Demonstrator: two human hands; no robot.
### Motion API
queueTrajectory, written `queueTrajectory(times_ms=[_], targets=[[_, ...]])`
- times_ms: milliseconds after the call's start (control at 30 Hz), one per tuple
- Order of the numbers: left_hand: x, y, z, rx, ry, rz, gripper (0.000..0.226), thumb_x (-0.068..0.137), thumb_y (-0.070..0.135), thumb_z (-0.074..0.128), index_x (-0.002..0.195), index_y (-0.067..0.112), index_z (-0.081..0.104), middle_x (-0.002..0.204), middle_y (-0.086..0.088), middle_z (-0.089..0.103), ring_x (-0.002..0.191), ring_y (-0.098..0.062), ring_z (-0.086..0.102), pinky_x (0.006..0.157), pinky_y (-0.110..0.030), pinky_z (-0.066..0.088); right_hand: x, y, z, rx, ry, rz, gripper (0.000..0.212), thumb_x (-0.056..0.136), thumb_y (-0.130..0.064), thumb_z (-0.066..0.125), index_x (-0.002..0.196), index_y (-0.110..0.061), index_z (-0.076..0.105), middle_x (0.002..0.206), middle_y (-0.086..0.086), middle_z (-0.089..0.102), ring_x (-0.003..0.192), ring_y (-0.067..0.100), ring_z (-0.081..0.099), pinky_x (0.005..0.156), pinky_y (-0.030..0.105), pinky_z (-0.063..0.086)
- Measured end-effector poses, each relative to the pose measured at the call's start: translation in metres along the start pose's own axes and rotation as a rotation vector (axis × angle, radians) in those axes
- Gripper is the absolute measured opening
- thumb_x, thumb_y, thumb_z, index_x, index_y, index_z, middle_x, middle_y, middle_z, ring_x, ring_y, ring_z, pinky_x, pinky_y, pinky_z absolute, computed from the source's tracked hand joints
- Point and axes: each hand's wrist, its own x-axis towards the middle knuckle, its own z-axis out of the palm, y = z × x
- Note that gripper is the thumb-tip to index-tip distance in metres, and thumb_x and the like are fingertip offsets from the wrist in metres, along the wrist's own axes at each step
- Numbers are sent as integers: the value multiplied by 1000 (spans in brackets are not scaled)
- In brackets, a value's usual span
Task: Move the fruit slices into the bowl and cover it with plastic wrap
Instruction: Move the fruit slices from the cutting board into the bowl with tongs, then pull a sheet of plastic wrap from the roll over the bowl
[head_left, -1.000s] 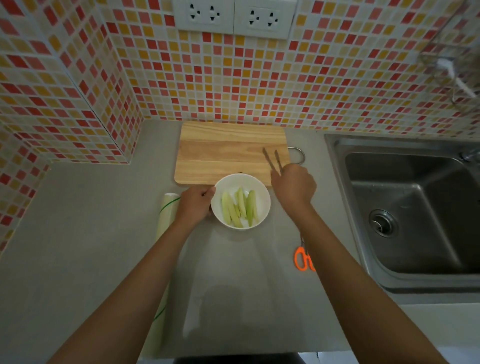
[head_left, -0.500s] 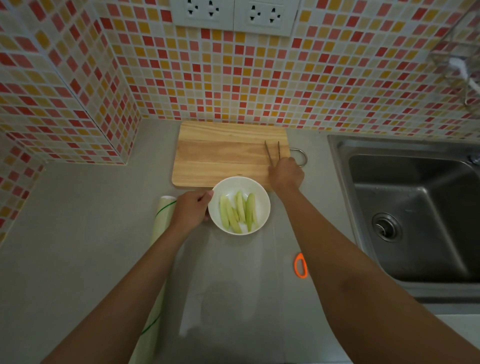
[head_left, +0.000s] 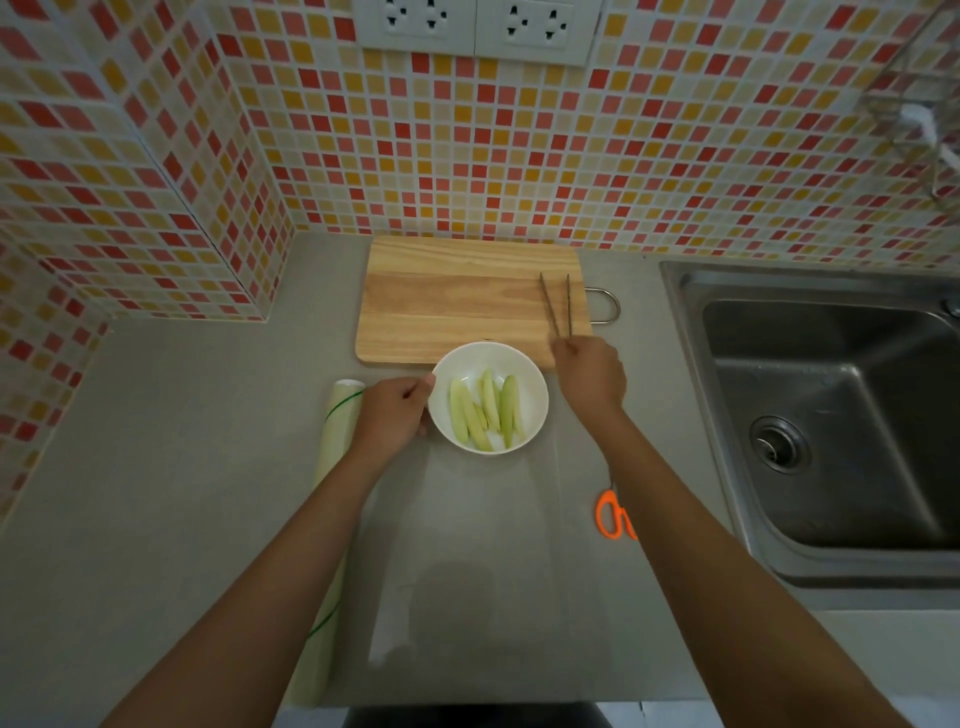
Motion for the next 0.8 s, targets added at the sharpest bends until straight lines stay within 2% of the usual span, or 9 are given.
queueTrajectory(times_ms=[67,133,233,300,433,500,633,700,800], targets=[[-5,-1,0,-16,-7,4,42,100,26,49,71,0,66,58,-9,62,50,-17,56,60,-29,44,-27,5,0,109,-148,-13,48,95,-39,49,55,-12,52,57,7,54,63,29,57,62,32,43],[-8,1,0,-41,-10,9,39,100,21,49,68,6,65,54,-6,59,48,-16,55,59,-28,44,-44,9,0,148,-214,-41,45,95,-27,50,55,-9,48,54,10,49,60,34,56,60,35,46],[-14,5,0,-39,-23,23,37,100,18,49,68,6,64,50,-7,57,48,-17,54,59,-26,44,-56,11,-1,145,-202,-43,34,93,-7,47,60,-2,50,62,16,51,69,43,62,64,44,51],[-21,5,0,-24,-28,38,40,100,16,48,62,12,61,49,-4,56,46,-15,53,53,-16,42,-62,12,-3,154,-198,-54,33,92,-2,46,59,-2,47,62,16,49,78,47,64,62,44,49],[-44,-1,-3,-13,-21,46,39,100,14,48,62,12,59,48,-2,54,41,-7,52,46,-6,38,-83,20,-7,170,-198,-74,34,91,-1,46,57,-4,43,60,15,43,75,45,63,58,33,36],[-57,-7,-4,-1,-17,53,39,100,14,48,62,10,59,47,-2,54,38,-3,52,48,-6,39,-96,25,-7,177,-207,-69,33,91,-2,46,58,-1,48,60,22,47,69,43,62,59,29,35],[-73,-18,-6,32,-22,41,39,100,16,48,68,1,65,47,-4,55,46,-13,53,49,-9,38,-119,33,-4,174,-215,-49,32,92,-5,46,69,14,55,72,32,62,61,24,51,57,30,36],[-78,-21,-6,46,-28,29,38,100,17,48,74,-3,68,48,-5,55,48,-15,54,50,-9,38,-127,34,-3,165,-210,-43,30,93,-6,46,74,14,59,76,31,65,64,28,59,56,32,42],[-82,-21,-7,50,-29,34,37,100,17,48,75,0,69,47,-3,55,48,-15,53,51,-7,38,-133,34,-2,159,-196,-32,29,93,-6,46,78,14,61,79,30,66,80,39,67,61,39,49]])
